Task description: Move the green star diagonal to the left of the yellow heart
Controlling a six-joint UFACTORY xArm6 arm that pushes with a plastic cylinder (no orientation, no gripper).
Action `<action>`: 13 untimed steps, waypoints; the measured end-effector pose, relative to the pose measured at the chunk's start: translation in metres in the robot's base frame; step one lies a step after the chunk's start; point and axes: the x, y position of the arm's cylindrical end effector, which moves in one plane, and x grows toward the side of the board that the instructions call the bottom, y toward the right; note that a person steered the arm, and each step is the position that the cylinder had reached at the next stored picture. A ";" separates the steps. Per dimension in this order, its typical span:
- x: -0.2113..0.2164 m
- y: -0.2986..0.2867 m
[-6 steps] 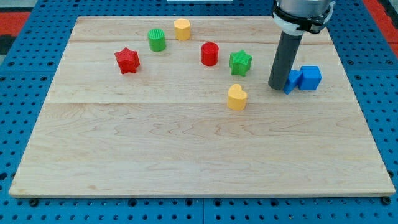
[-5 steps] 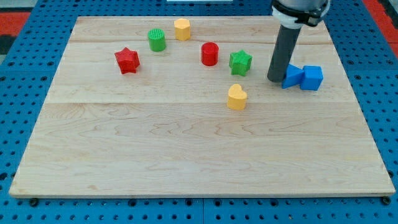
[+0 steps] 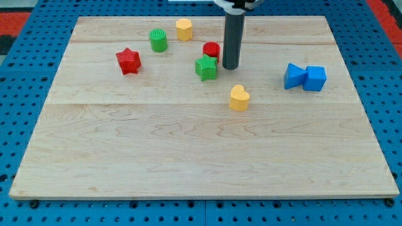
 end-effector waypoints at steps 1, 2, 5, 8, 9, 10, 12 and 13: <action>0.000 -0.048; 0.000 -0.094; 0.020 -0.178; 0.075 -0.223; 0.083 -0.202; 0.083 -0.184; 0.082 -0.151; 0.041 -0.154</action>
